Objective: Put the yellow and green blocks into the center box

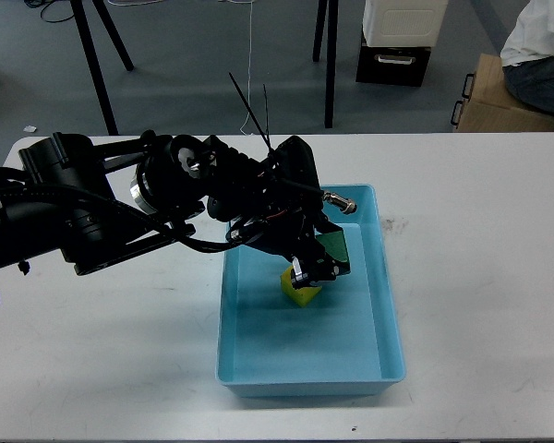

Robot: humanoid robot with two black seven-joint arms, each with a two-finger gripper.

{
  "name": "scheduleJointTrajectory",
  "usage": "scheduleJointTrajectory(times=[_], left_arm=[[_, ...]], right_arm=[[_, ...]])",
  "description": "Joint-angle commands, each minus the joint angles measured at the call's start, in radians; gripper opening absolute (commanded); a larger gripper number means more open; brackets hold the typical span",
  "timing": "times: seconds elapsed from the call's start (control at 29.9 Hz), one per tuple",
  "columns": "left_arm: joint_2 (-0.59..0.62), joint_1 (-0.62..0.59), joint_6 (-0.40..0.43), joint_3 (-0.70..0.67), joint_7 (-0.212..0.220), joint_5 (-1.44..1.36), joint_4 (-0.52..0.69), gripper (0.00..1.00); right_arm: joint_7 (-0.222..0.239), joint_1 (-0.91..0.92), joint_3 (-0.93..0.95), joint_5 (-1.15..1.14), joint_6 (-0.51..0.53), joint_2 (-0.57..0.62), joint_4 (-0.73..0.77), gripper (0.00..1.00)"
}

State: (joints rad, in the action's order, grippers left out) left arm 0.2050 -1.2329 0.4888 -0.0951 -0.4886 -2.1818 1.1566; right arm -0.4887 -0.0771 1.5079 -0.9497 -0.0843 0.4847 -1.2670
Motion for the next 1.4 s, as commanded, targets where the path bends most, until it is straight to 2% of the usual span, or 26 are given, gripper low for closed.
scheduleJointTrajectory(times=[0.0, 0.13, 0.33, 0.53, 0.74, 0.87, 0.97, 1.07, 1.2, 1.37], left_arm=[[0.005, 0.013, 0.000, 0.002, 0.000, 0.000, -0.001, 0.23], [0.007, 0.033, 0.000, 0.000, 0.000, 0.000, -0.001, 0.28], [0.005, 0.033, 0.000, 0.000, 0.000, 0.000, -0.026, 0.48], [0.005, 0.035, 0.000, 0.000, 0.000, 0.000, -0.046, 0.59], [0.007, 0.041, 0.000, 0.000, 0.000, 0.000, -0.046, 0.79], [0.010, 0.043, 0.000, -0.003, 0.000, 0.000, -0.044, 0.87], [0.019, 0.039, 0.000, -0.020, 0.000, 0.000, -0.043, 0.97], [0.075, 0.032, 0.000, -0.055, 0.000, 0.013, -0.028, 1.00], [0.137, 0.027, 0.000, -0.136, 0.000, 0.201, 0.021, 1.00], [0.163, 0.071, 0.000, -0.322, 0.000, 0.355, 0.011, 1.00]], right_arm=[[0.000, -0.001, -0.003, 0.000, 0.000, 0.000, 0.000, 0.99], [0.000, -0.001, -0.003, 0.000, 0.000, -0.002, 0.000, 0.99], [0.000, -0.001, -0.003, 0.000, 0.000, -0.002, 0.000, 0.99], [0.000, -0.001, -0.003, 0.002, 0.000, -0.002, 0.000, 0.99], [0.000, -0.001, -0.005, 0.006, 0.000, -0.002, 0.000, 0.99], [0.000, -0.001, -0.006, 0.006, 0.000, -0.002, 0.000, 0.99], [0.000, -0.001, -0.015, 0.006, 0.001, -0.002, -0.003, 0.99], [0.000, 0.002, -0.040, 0.005, 0.006, -0.002, -0.011, 0.99], [0.000, 0.039, -0.089, 0.005, 0.006, 0.002, -0.038, 0.99], [0.000, 0.146, -0.176, 0.006, 0.012, -0.009, -0.051, 0.99]])
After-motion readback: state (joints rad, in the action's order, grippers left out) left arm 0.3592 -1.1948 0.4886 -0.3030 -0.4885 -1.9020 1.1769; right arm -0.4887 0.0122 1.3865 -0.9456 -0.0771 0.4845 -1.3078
